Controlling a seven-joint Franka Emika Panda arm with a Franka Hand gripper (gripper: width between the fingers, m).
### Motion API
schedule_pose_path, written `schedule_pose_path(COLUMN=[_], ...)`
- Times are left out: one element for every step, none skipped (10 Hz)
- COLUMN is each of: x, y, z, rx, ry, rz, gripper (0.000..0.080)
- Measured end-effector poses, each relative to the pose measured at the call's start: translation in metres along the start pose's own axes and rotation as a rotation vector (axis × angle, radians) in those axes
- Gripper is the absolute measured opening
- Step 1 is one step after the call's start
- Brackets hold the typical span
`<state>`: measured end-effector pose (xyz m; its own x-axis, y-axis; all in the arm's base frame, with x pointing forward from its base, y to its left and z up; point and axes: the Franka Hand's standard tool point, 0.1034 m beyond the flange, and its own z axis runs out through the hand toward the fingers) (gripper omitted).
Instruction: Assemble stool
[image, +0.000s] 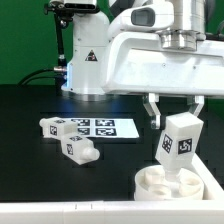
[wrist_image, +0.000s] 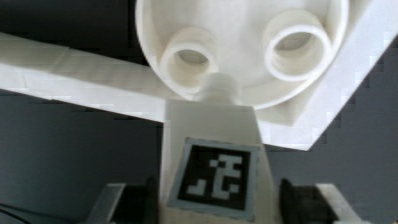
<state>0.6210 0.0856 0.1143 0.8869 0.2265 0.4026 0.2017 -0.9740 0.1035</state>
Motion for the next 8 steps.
schedule_pose_path(x=[-0.001, -0.004, -0.005, -0.006, -0.007, -0.010, -0.010, -0.009], y=[0.000, 0.001, 0.004, 0.009, 0.010, 0.007, 0.006, 0.007], z=[0.001, 0.005, 0.007, 0.008, 0.010, 0.012, 0.014, 0.014], rx=[-0.001, -0.005, -0.013, -0.021, -0.023, -0.020, -0.020, -0.021], ry=[-0.001, -0.005, -0.008, -0.008, -0.012, -0.017, -0.012, -0.006], rz=[-0.010, -0.031, -0.062, -0.094, -0.101, -0.104, -0.104, -0.104], gripper=[0.0323, 0.0323, 0.0323, 0.0323, 0.0323, 0.0323, 0.0323, 0.0323])
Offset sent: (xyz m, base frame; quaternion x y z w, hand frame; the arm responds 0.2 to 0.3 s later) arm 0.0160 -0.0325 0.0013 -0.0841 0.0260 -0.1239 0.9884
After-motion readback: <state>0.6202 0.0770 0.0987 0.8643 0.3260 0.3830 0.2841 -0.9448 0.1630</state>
